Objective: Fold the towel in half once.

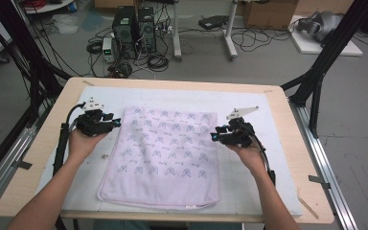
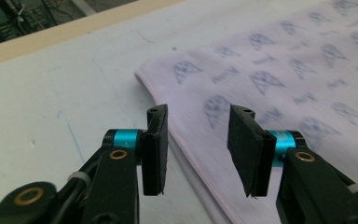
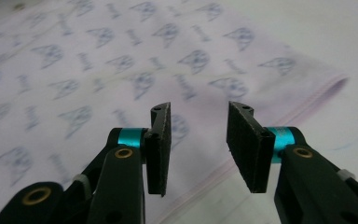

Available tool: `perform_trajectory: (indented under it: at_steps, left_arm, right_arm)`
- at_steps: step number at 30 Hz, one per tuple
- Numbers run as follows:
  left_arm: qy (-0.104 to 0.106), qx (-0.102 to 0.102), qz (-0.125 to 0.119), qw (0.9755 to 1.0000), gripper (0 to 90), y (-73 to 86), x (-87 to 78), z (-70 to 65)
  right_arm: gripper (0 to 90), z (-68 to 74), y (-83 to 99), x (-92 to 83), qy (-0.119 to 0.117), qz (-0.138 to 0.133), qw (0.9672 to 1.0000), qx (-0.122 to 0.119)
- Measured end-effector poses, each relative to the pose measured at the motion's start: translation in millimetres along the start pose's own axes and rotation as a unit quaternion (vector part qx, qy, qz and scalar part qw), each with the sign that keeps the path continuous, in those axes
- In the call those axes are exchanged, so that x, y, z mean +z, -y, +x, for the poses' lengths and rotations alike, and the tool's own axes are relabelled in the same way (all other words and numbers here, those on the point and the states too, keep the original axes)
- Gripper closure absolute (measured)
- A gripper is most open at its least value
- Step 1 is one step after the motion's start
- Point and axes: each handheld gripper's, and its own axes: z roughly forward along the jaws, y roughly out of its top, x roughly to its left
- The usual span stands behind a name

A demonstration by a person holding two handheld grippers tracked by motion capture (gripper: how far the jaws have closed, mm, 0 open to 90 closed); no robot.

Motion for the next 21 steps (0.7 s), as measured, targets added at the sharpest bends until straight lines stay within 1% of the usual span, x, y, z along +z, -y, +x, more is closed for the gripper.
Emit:
perform_trajectory:
  at_steps: [1,2,3,4,5,6,7,8,9,10,11,12,13,14,15,17,18,20,21]
  left_arm:
    - [0.002,0.007,0.0,1.0,56.1,5.0,-5.2,-4.6]
    - [0.006,0.011,-0.002,0.9999,56.1,10.4,-10.5,-8.6]
    - [0.011,0.014,0.004,0.9998,55.9,15.1,-15.4,-11.8]
    - [0.015,0.017,0.004,0.9997,55.2,20.4,-20.2,-15.8]
    - [0.02,0.019,0.006,0.9996,54.6,25.9,-25.4,-19.6]
    - [0.02,0.022,0.007,0.9995,54.2,31.7,-30.1,-23.4]
    - [0.022,0.024,0.008,0.9994,53.2,38.0,-34.4,-26.7]
    - [0.025,0.021,0.007,0.9995,53.2,44.6,-38.3,-30.1]
    - [0.03,0.019,0.004,0.9994,53.1,51.2,-42.1,-33.2]
    - [0.034,0.018,0.007,0.9992,53.2,56.8,-44.9,-36.7]
    - [0.032,0.022,0.008,0.9992,53.0,61.9,-47.7,-40.3]
    - [0.033,0.02,0.005,0.9993,52.9,66.6,-50.6,-43.9]
    - [0.035,0.02,0.004,0.9992,52.9,71.1,-53.2,-47.4]
    - [0.031,0.025,0.009,0.9992,52.9,75.2,-54.8,-51.1]
    - [0.029,0.031,0.019,0.9989,52.5,78.9,-56.2,-54.0]
    - [0.033,0.034,0.027,0.9985,51.3,85.0,-58.6,-58.8]
    - [0.032,0.039,0.03,0.9983,51.0,87.1,-60.5,-60.8]
    - [0.034,0.038,0.028,0.9983,50.9,90.5,-64.6,-63.3]
    - [0.036,0.036,0.027,0.9984,50.9,92.1,-66.6,-64.4]
  right_arm:
    - [58.2,6.6,3.1,-1.8,-0.006,0.0,1.0,-0.006]
    - [57.5,12.8,6.5,-3.8,-0.013,0.001,0.9999,-0.011]
    - [56.9,19.0,9.8,-5.5,-0.02,0.001,0.9997,-0.015]
    - [56.7,25.5,13.8,-7.0,-0.026,0.003,0.9994,-0.021]
    - [55.1,31.6,16.1,-7.4,-0.038,0.017,0.9989,-0.023]
    - [55.2,38.6,19.0,-8.6,-0.041,0.028,0.9983,-0.03]
    - [56.0,45.6,23.8,-10.9,-0.041,0.019,0.998,-0.043]
    - [56.2,51.3,29.0,-12.7,-0.047,0.01,0.9978,-0.045]
    - [56.2,56.0,33.4,-13.4,-0.058,0.013,0.9973,-0.043]
    - [56.2,61.2,37.8,-13.3,-0.061,0.018,0.9969,-0.046]
    - [56.2,66.2,42.2,-13.4,-0.062,0.022,0.9964,-0.053]
    - [56.2,70.3,46.5,-13.5,-0.066,0.023,0.996,-0.055]
    - [56.2,73.7,51.0,-12.9,-0.076,0.022,0.9955,-0.054]
    - [56.2,77.7,55.6,-12.7,-0.081,0.021,0.9951,-0.052]
    - [56.3,82.0,60.1,-12.3,-0.086,0.023,0.9946,-0.054]
    - [56.1,90.1,68.1,-10.2,-0.103,0.032,0.9924,-0.06]
    - [55.7,94.7,71.2,-10.3,-0.107,0.031,0.9914,-0.068]
    - [55.3,102.1,76.1,-13.4,-0.121,0.024,0.9884,-0.089]
    - [54.9,104.6,78.5,-15.6,-0.126,0.023,0.9873,-0.094]
